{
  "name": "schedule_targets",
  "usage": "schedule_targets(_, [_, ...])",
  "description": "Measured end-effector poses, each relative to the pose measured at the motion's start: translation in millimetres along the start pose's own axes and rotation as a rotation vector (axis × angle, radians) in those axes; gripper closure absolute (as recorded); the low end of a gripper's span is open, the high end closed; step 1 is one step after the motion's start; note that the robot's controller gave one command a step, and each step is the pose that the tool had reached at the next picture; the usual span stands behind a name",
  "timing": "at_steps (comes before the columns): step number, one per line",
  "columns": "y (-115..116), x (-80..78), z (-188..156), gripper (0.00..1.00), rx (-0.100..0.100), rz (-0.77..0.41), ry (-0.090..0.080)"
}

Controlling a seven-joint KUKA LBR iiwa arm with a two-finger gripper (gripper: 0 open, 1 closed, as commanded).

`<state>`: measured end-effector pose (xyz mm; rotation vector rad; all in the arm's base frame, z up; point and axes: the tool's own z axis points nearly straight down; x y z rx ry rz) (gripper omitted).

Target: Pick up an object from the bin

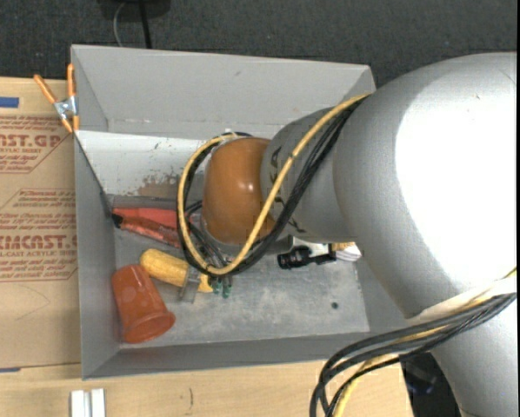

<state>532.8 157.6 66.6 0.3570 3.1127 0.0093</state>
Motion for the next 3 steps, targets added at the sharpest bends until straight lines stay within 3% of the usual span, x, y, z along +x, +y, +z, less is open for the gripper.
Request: schedule_targets(3, [0.0,1.1,-21.9,1.00,0.001,0.000,0.004])
